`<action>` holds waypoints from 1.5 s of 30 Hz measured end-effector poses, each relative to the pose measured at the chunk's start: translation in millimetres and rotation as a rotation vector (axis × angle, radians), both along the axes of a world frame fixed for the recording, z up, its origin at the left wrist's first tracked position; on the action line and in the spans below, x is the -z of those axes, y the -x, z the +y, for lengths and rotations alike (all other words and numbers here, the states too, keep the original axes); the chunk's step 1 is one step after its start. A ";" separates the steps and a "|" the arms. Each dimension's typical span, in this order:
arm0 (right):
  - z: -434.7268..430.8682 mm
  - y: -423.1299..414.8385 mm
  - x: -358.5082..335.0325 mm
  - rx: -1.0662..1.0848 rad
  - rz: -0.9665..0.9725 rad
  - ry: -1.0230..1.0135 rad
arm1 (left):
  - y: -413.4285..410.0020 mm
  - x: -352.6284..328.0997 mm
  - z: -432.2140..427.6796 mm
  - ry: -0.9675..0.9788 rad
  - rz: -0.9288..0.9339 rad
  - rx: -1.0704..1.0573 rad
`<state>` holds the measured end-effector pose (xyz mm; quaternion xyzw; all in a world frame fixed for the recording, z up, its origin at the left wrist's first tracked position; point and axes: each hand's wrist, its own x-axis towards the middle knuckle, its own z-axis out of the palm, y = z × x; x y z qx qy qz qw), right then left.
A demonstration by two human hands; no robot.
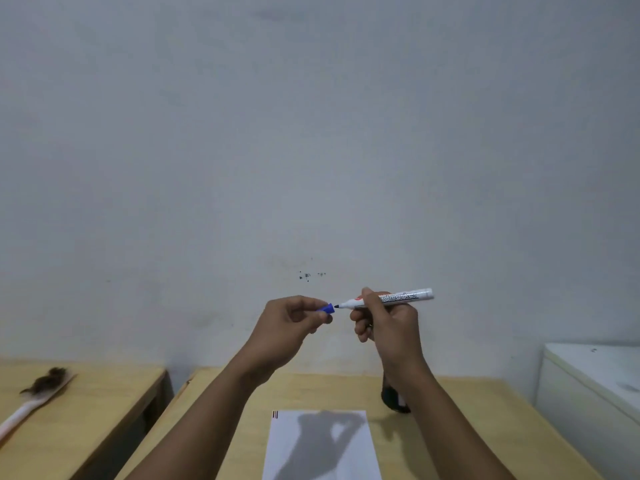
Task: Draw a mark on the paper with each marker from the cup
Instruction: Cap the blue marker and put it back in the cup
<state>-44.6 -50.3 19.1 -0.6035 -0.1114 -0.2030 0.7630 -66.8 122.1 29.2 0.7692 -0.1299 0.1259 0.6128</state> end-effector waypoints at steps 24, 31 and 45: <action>-44.3 58.0 -47.4 0.502 -0.104 0.630 | 40.3 -53.1 -49.1 -0.475 -0.654 -0.450; -62.3 19.5 -27.5 0.459 -0.346 0.859 | 14.3 -40.8 -73.6 -0.576 -0.649 -0.357; -135.8 -90.5 41.0 0.417 0.028 0.734 | -102.7 64.1 -130.4 -1.024 -0.111 -0.067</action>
